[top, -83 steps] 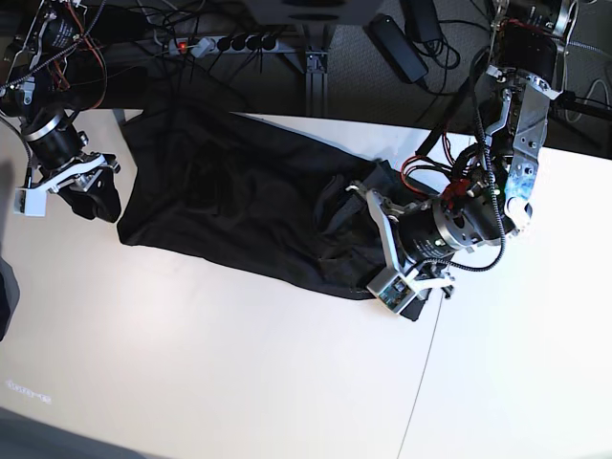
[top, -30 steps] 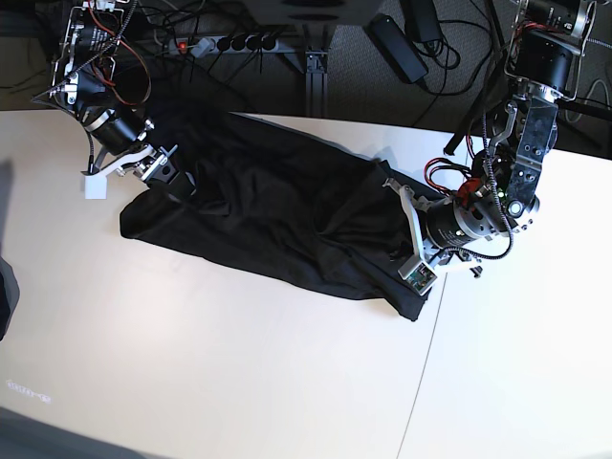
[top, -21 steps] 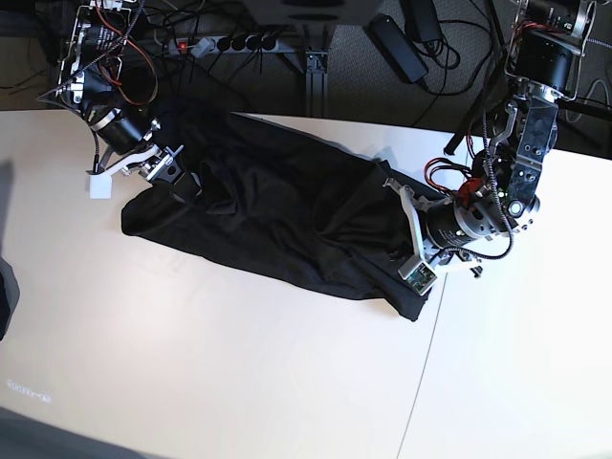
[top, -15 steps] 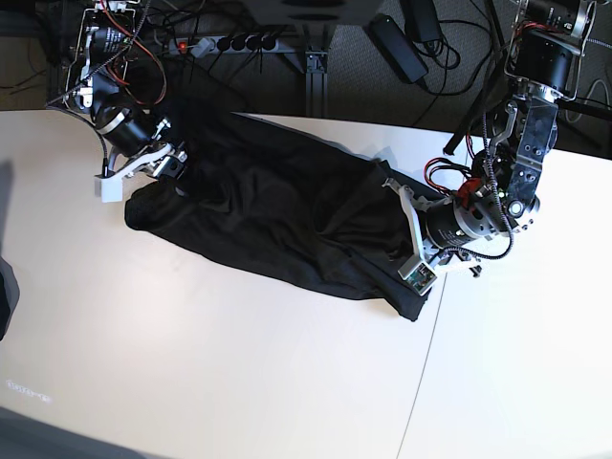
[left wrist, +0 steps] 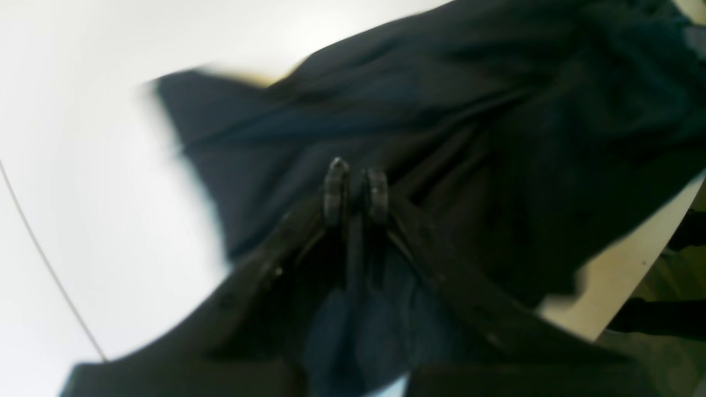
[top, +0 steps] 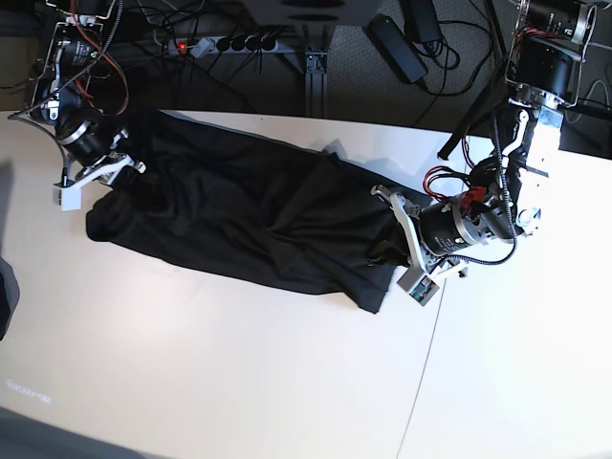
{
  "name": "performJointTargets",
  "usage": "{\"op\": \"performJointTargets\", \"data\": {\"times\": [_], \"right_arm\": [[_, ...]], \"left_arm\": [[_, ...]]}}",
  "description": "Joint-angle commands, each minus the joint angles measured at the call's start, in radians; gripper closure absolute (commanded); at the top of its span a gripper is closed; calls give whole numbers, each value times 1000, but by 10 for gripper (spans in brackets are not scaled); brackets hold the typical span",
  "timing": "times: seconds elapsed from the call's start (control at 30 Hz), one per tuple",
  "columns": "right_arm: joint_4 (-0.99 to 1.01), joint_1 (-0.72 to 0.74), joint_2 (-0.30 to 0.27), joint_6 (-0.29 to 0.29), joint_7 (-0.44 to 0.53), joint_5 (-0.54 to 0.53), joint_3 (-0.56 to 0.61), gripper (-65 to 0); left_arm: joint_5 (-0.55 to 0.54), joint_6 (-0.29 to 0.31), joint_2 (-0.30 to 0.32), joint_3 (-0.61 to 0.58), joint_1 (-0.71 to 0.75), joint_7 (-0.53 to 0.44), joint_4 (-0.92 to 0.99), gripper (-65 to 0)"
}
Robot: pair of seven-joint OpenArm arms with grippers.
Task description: Fold the T-shirt properly
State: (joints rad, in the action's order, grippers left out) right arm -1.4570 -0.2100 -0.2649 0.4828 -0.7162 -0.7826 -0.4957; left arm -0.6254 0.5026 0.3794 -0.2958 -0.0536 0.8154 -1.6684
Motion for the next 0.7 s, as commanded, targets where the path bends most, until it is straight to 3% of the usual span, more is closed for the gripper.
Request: {"op": "performJointTargets", "data": {"times": [0.0, 0.2, 0.3, 0.43, 0.67], "right_arm": [[-11, 4, -43, 56, 9, 7, -18, 0], [-11, 5, -192, 56, 9, 33, -46, 0], [-11, 16, -238, 56, 3, -20, -46, 0], [-60, 53, -230, 56, -48, -98, -45, 0], [-245, 109, -192, 56, -55, -103, -32, 0]], "left_arm": [[-15, 31, 6, 13, -22, -18, -16, -45], [-48, 41, 6, 72, -22, -18, -16, -45], [-48, 41, 5, 75, -22, -14, -15, -45], [-47, 48, 6, 75, -18, 40, -15, -45], [-35, 48, -1, 71, 47, 47, 0, -45]]}}
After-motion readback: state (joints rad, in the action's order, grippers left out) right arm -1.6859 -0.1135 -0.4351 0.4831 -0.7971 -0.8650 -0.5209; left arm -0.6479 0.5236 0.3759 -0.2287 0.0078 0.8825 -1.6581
